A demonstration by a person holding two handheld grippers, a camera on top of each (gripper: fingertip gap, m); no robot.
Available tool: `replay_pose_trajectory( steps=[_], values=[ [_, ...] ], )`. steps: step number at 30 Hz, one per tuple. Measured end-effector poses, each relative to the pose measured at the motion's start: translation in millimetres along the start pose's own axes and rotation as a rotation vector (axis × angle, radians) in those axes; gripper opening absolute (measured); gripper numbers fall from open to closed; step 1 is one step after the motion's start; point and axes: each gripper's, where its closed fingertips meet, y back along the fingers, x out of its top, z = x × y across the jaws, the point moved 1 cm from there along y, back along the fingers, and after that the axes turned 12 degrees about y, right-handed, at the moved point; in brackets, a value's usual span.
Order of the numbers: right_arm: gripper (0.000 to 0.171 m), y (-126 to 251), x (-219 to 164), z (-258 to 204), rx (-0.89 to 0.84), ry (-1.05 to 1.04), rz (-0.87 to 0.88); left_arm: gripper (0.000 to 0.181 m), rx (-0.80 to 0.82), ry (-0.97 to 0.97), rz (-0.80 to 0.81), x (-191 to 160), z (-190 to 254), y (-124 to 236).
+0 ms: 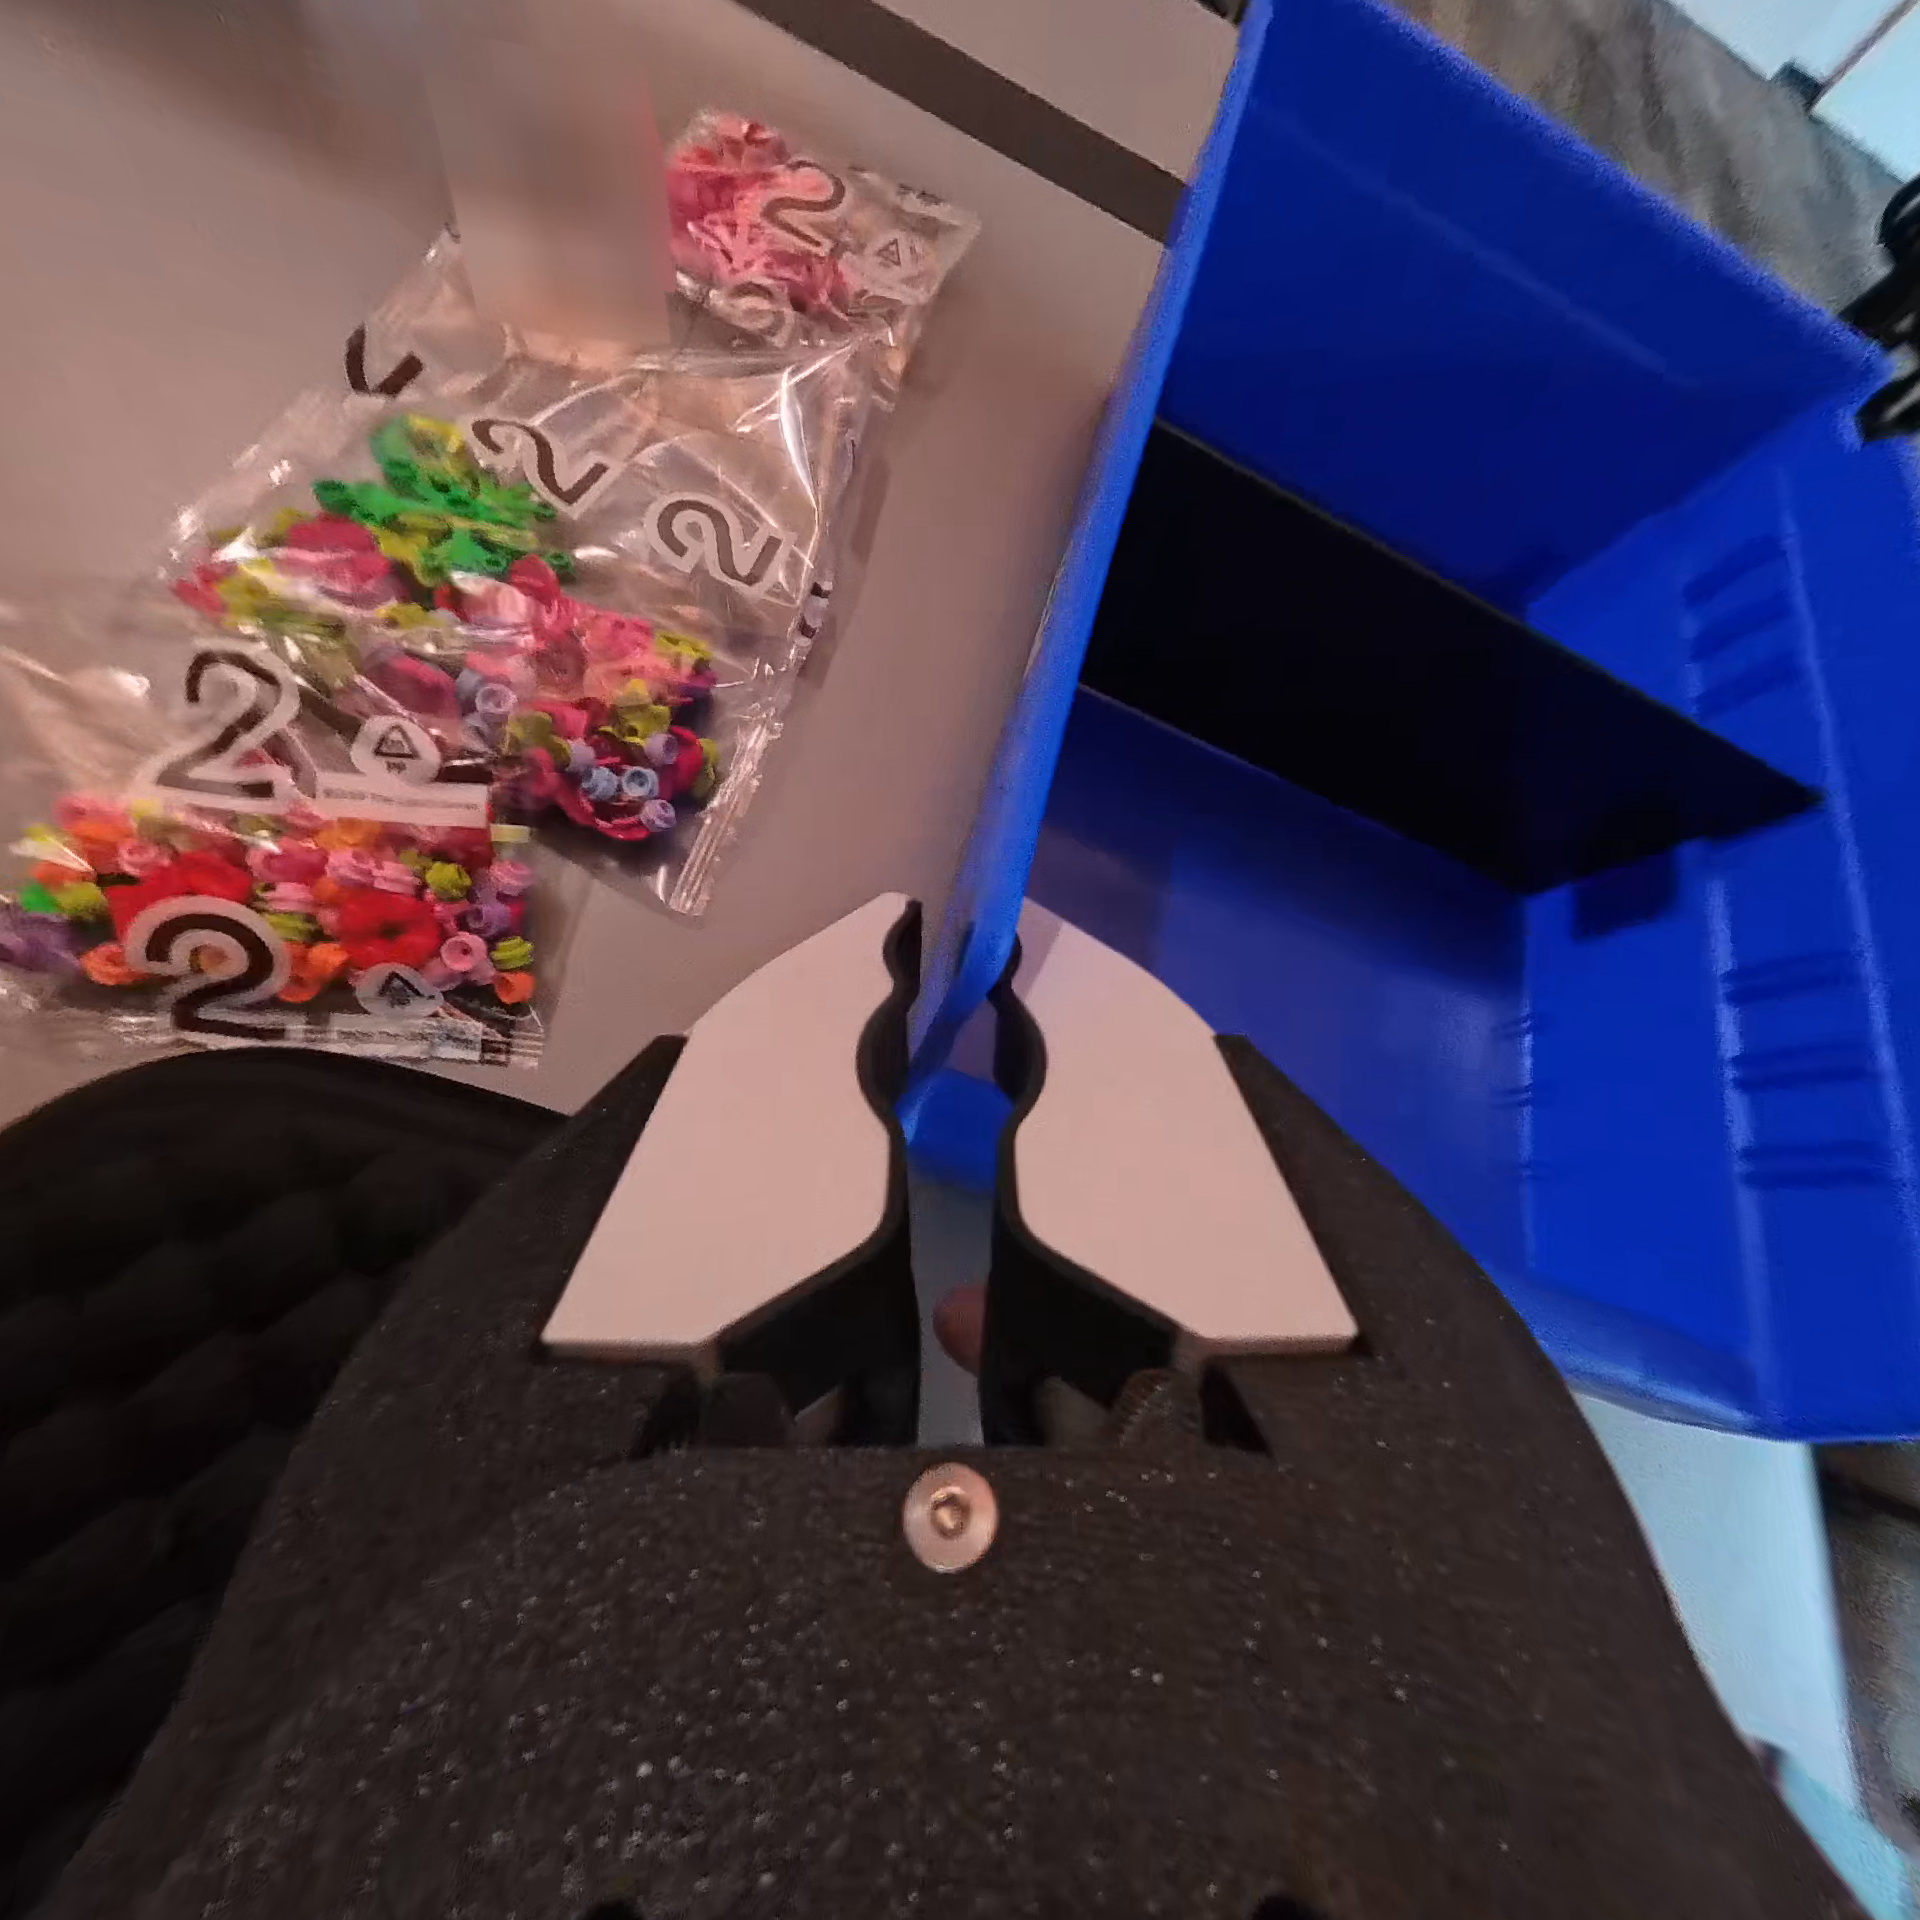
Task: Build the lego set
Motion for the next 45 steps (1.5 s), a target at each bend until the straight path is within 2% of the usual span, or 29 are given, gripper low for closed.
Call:
replay_pose_trajectory(
  steps=[2, 7, 19, 29, 30, 31, 33, 36, 40, 42, 45],
  values=[
    [0.011, -0.2, 1.0, -1.9, -0.011, 0.040, -0.020, 0.127, 0.017, 0.017, -0.001, -4.1, -6.8, 2.0],
    [0.011, 0.0, 18.4, -27.8, 0.064, -0.045, 0.026, 0.123, 0.033, 0.064, 0.045, -2.6, -21.9, 11.4],
    [0.019, -7.9, 72.0, -96.7, 0.151, -0.015, 0.047, 0.121, 0.036, 0.007, 0.040, -11.3, -33.9, 27.5],
    [0.021, -3.7, 80.1, -111.0, 0.199, -0.004, 0.070, 0.117, 0.053, 0.000, 0.079, -16.5, -42.5, 49.6],
    [0.030, -1.6, 82.6, -111.4, 0.219, -0.007, 0.085, 0.117, 0.060, 0.008, 0.081, -17.9, -44.3, 51.1],
    [0.048, 2.7, 88.4, -109.9, 0.233, -0.025, 0.120, 0.117, 0.064, 0.016, 0.083, -19.1, -45.6, 52.5],
    [0.066, 17.2, 102.7, -102.6, 0.245, -0.065, 0.206, 0.116, 0.072, 0.022, 0.086, -20.4, -47.5, 55.6],
    [0.077, 50.6, 135.7, -103.2, 0.293, -0.087, 0.343, 0.115, 0.106, 0.013, 0.077, -19.5, -52.0, 61.9],
    [0.086, 88.9, 202.6, -163.2, 0.548, 0.069, 0.519, 0.115, 0.140, 0.037, 0.028, -16.4, -62.0, 73.2],
    [0.095, 87.6, 224.6, -210.2, 0.761, 0.150, 0.497, 0.116, 0.161, 0.054, -0.003, -17.0, -70.5, 77.7],
    [0.103, 40.2, 248.7, -255.9, 0.890, 0.224, 0.388, 0.115, 0.177, 0.059, 0.004, -17.3, -76.5, 82.7]
  ],
)
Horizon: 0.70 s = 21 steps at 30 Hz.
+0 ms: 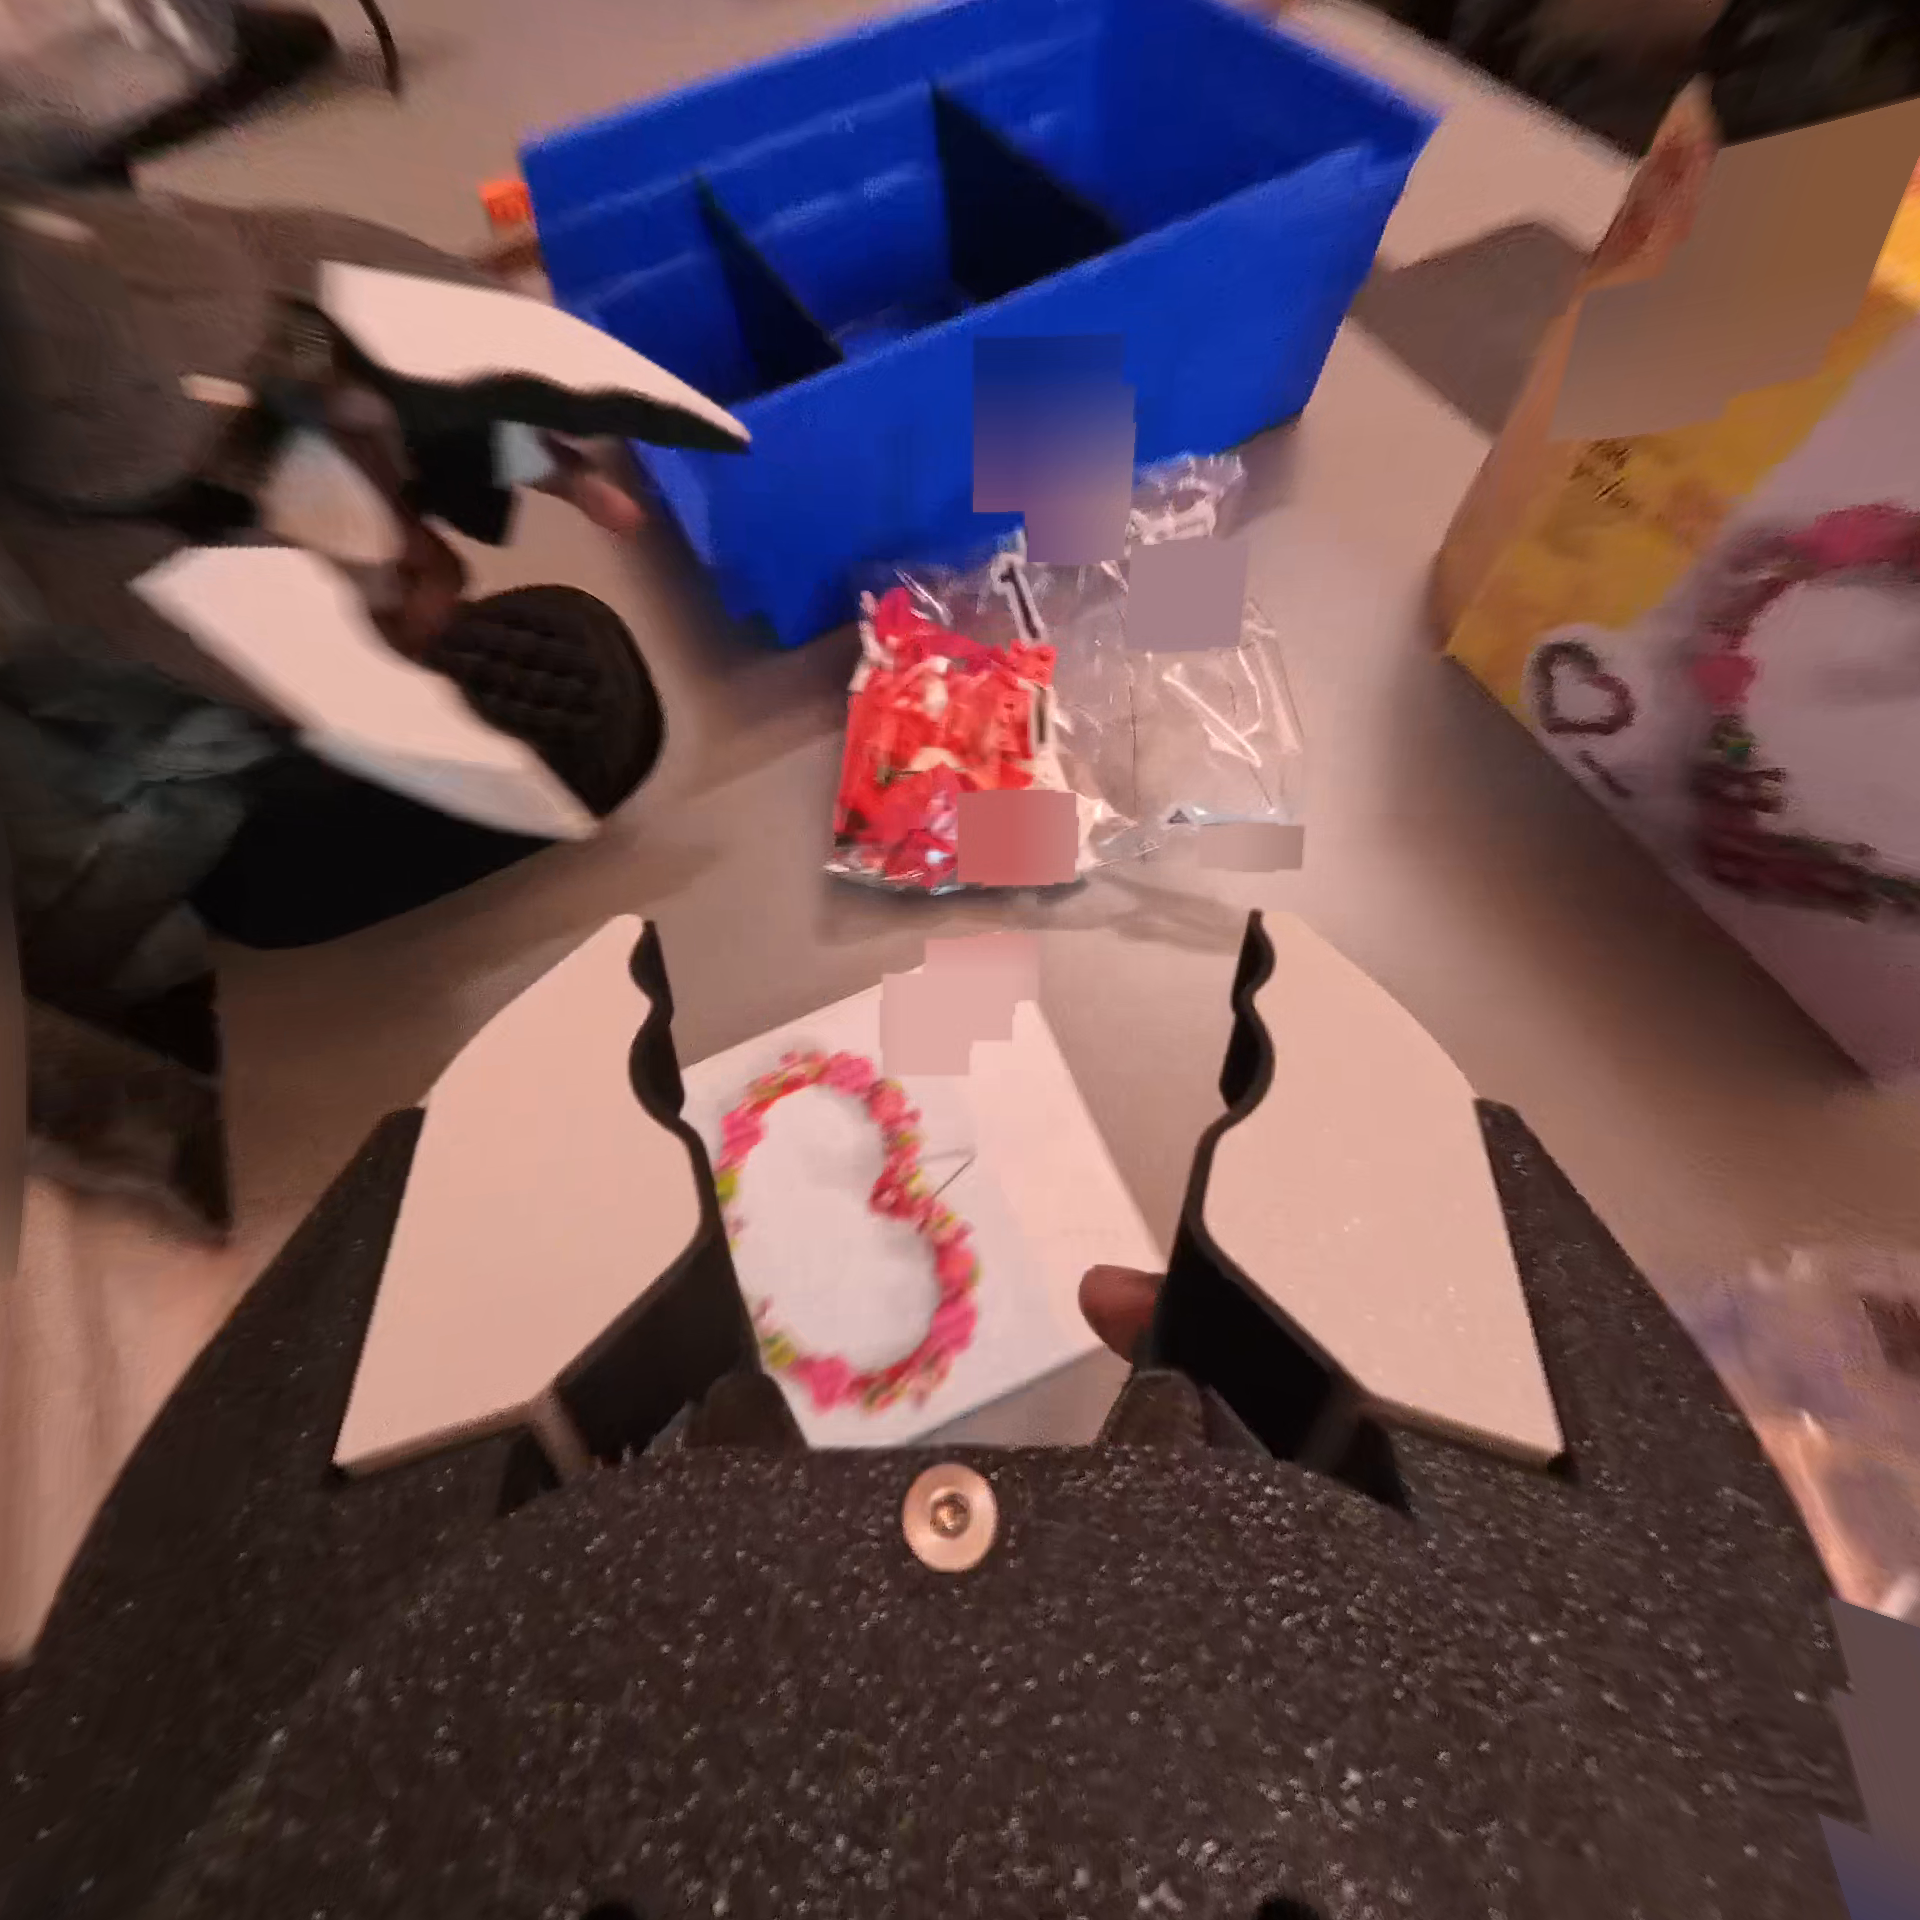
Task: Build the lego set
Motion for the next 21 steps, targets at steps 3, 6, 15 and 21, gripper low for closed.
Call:
replay_pose_trajectory(
  steps=[3, 6, 15, 21],
  values=[
    [0.105, -63.1, -14.8, 47.7, 0.040, -0.086, -0.107, 0.113, -0.010, -0.015, -0.002, -0.6, 1.5, 0.5],
    [0.100, -105.2, -26.7, 74.3, 0.177, -0.242, -0.157, 0.113, -0.012, -0.041, 0.002, 1.2, 2.9, 1.3],
    [0.001, -99.9, 14.0, 48.5, 0.340, 0.116, 0.057, 0.110, 0.006, -0.057, 0.121, 15.1, -5.0, 14.5],
    [0.000, -40.3, 58.2, 20.3, 0.187, 0.713, 0.068, 0.084, -0.138, 0.061, 0.329, 49.6, -10.0, 37.6]
  ],
)
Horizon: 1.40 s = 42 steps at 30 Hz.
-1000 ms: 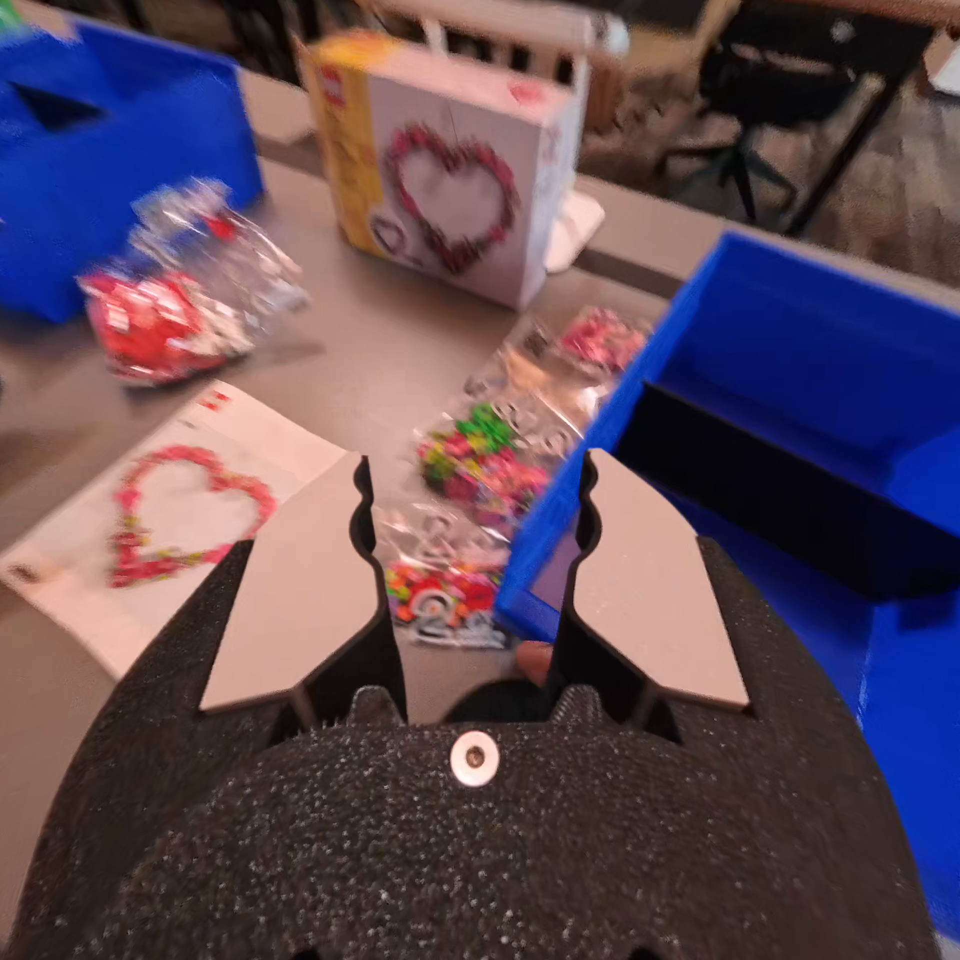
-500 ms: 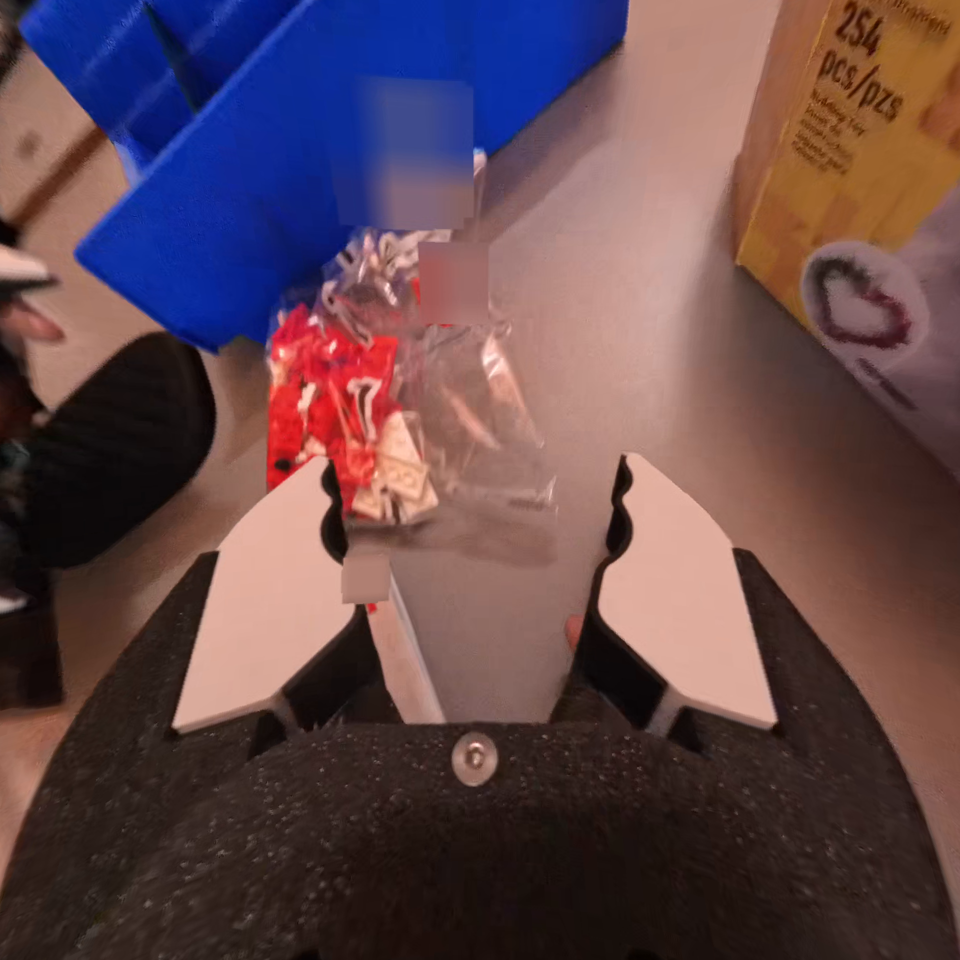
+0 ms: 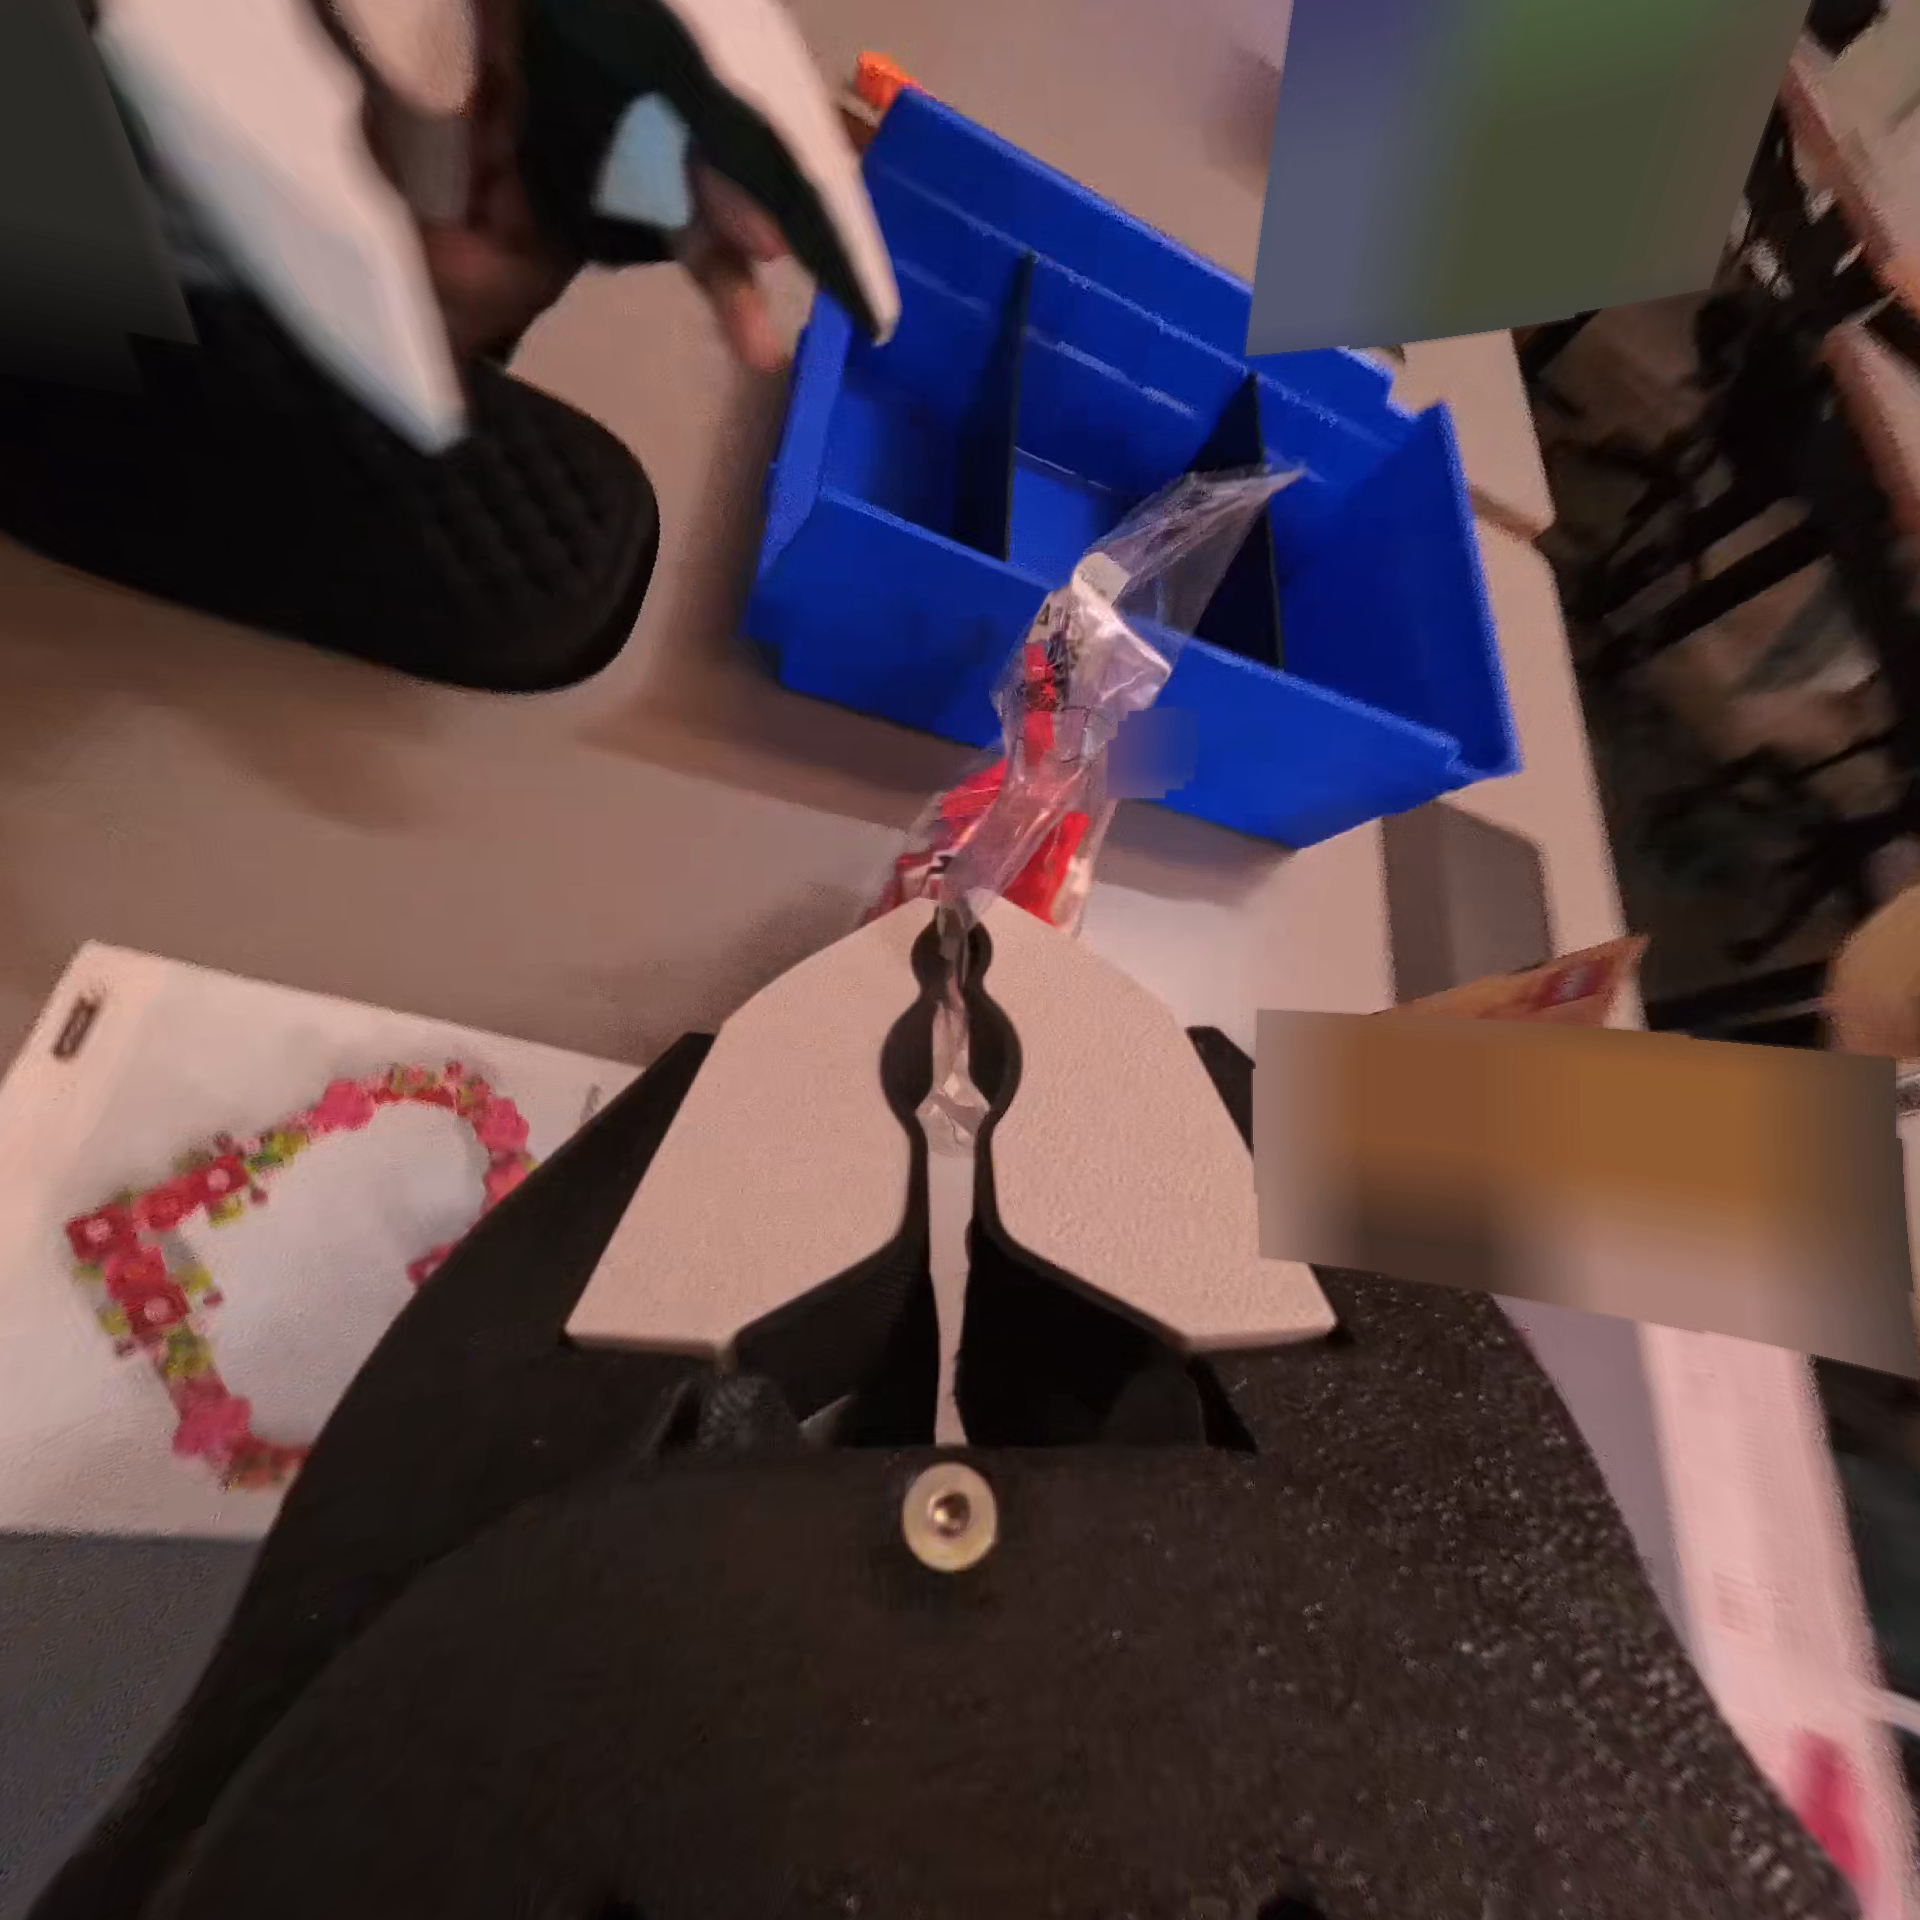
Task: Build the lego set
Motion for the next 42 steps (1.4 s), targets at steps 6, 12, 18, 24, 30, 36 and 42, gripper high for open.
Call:
replay_pose_trajectory(
  steps=[6, 12, 18, 24, 30, 36, 42],
  values=[
    [0.000, 28.3, 29.0, -15.9, 0.027, 0.180, 0.027, 0.055, -0.233, 0.029, -0.022, 34.0, 8.7, -17.2],
    [0.000, 45.4, 45.4, -34.5, -0.014, 0.248, 0.118, 0.008, -0.593, 0.124, -0.074, 36.8, 43.5, -33.7],
    [0.055, 92.4, 57.6, -9.4, -0.266, -0.148, 0.471, 0.003, -0.592, 0.078, 0.145, 72.4, 57.7, -17.5],
    [0.087, 83.1, 73.2, -29.3, -0.090, -0.465, 0.752, 0.003, -0.657, 0.169, 0.345, 107.5, 61.6, 6.0],
    [0.000, 97.2, 89.8, -16.3, -0.193, -0.415, 0.839, 0.002, -0.634, 0.168, 0.362, 97.3, 62.2, 4.3],
    [0.000, 89.5, 88.2, -29.0, -0.227, -0.294, 0.625, 0.000, -0.582, 0.150, 0.323, 78.0, 56.8, 9.2],
    [0.000, 83.2, 60.1, -39.9, -0.199, -0.212, 0.297, 0.053, -0.269, -0.075, 0.245, 100.5, 23.6, 27.0]
  ],
)
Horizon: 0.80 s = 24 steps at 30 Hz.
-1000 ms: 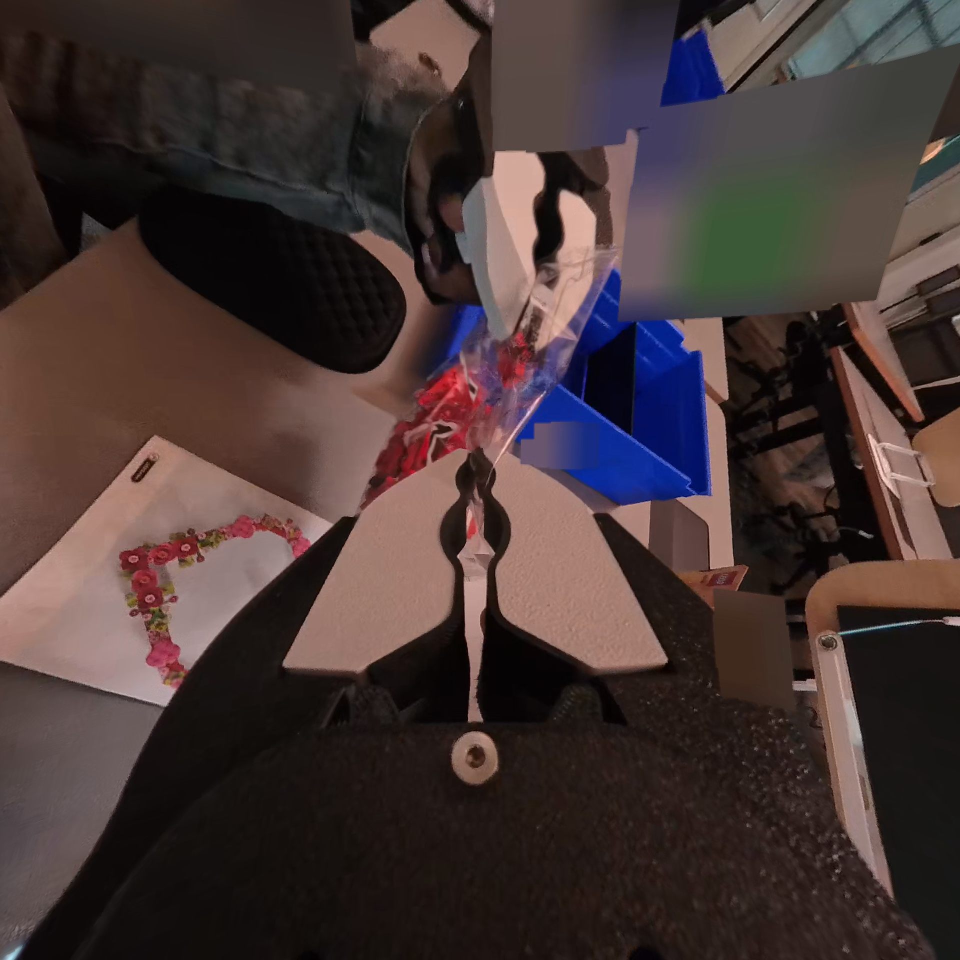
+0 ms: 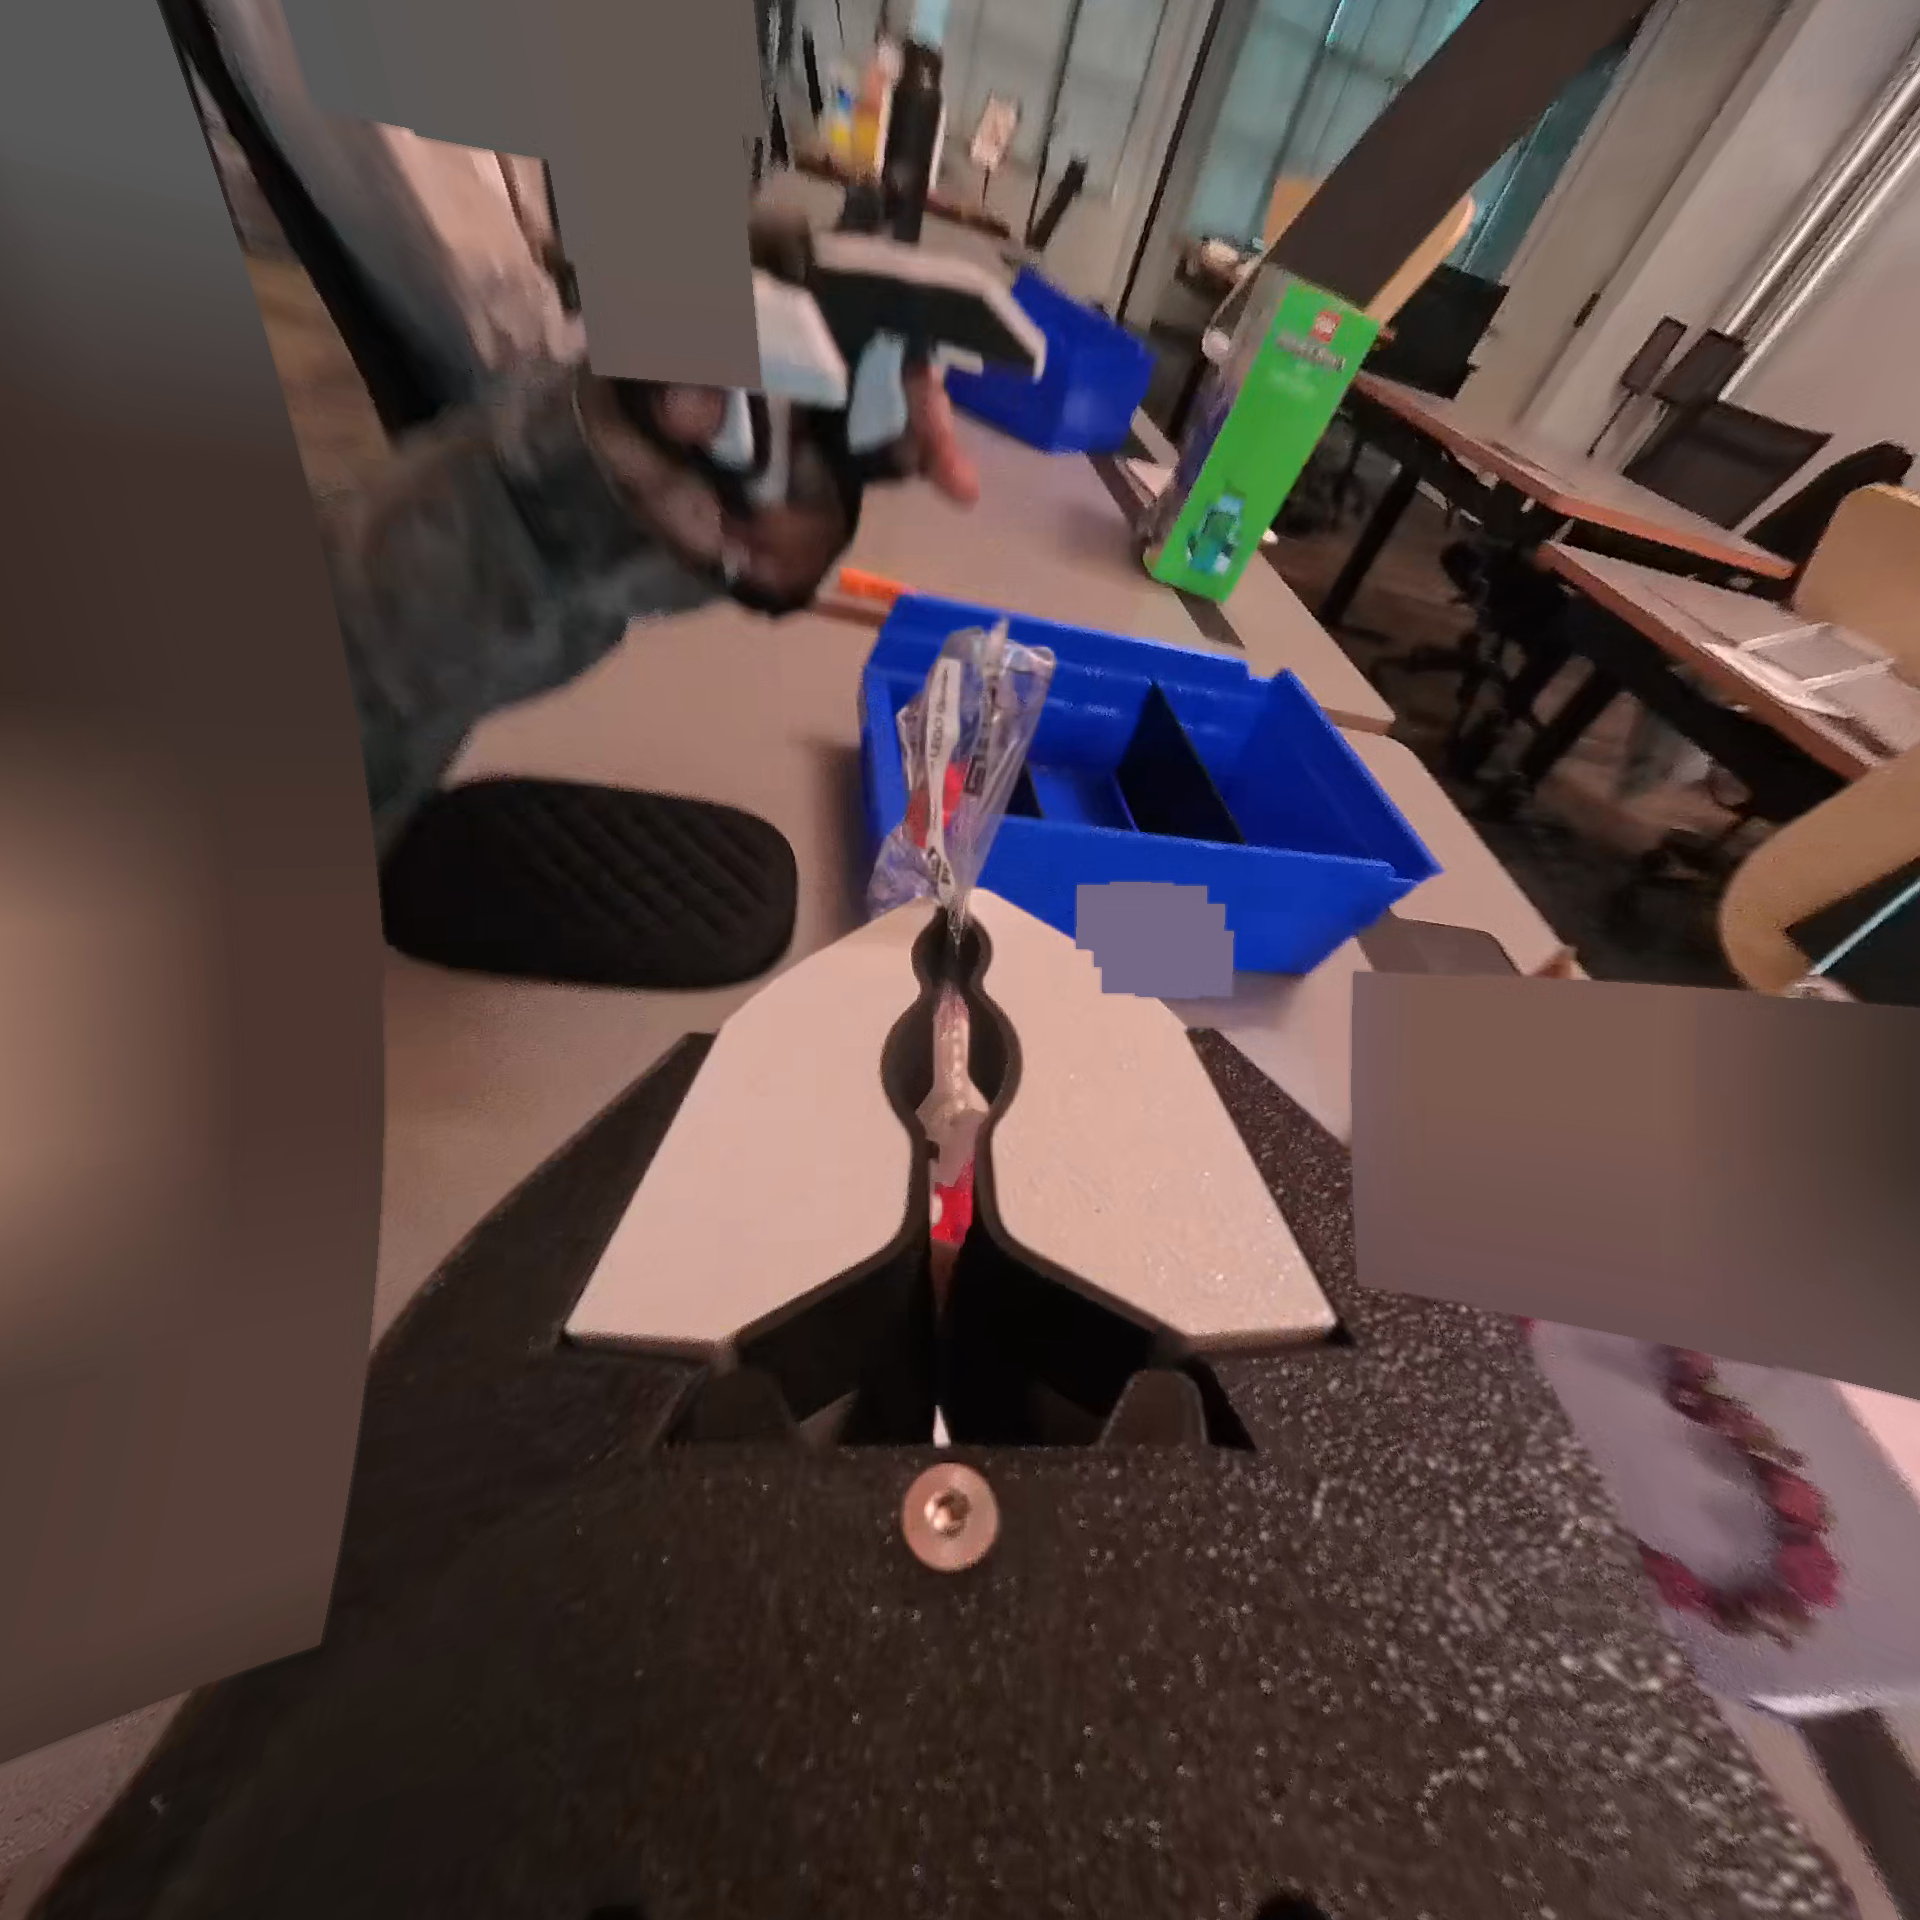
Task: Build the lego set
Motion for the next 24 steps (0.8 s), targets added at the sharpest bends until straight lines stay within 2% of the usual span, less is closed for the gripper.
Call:
replay_pose_trajectory(
  steps=[2, 6, 7, 9, 11, 14, 15, 16, 18, 21, 24],
  values=[
    [0.000, -0.3, -2.3, -3.3, 0.000, 0.060, -0.029, 0.051, 0.001, -0.130, -0.188, -5.7, 9.8, -14.7],
    [0.000, -0.7, 1.5, -7.9, 0.007, 0.074, 0.031, 0.048, -0.087, -0.373, -0.585, -55.3, 24.0, -57.6],
    [0.000, 0.1, -1.6, -7.0, -0.006, 0.072, 0.028, 0.028, -0.125, -0.396, -0.620, -61.4, 26.2, -63.9],
    [0.000, 5.8, -5.5, -5.0, -0.032, 0.060, 0.051, 0.002, -0.189, -0.363, -0.629, -62.0, 30.5, -71.7],
    [0.008, 15.2, -4.1, -0.5, -0.072, 0.004, 0.125, 0.000, -0.253, -0.288, -0.614, -57.4, 37.3, -73.7],
    [0.033, 27.0, 0.6, 8.8, -0.142, -0.096, 0.228, 0.000, -0.243, -0.261, -0.612, -53.6, 36.7, -75.1],
    [0.036, 26.3, -0.4, 10.4, -0.156, -0.109, 0.232, 0.000, -0.237, -0.268, -0.623, -54.7, 37.3, -75.6],
    [0.035, 23.3, -3.1, 10.0, -0.158, -0.102, 0.215, 0.000, -0.231, -0.278, -0.636, -56.4, 38.4, -76.5],
    [0.008, 19.8, -5.9, 8.5, -0.172, -0.035, 0.187, 0.000, -0.193, -0.302, -0.675, -60.1, 36.7, -78.1],
    [0.000, 19.8, -3.3, 7.3, -0.170, -0.014, 0.199, 0.000, -0.197, -0.297, -0.676, -59.6, 37.8, -75.7],
    [0.000, 16.8, -5.8, 5.8, -0.143, 0.006, 0.143, 0.000, -0.208, -0.284, -0.660, -64.0, 36.4, -73.0]
  ],
)
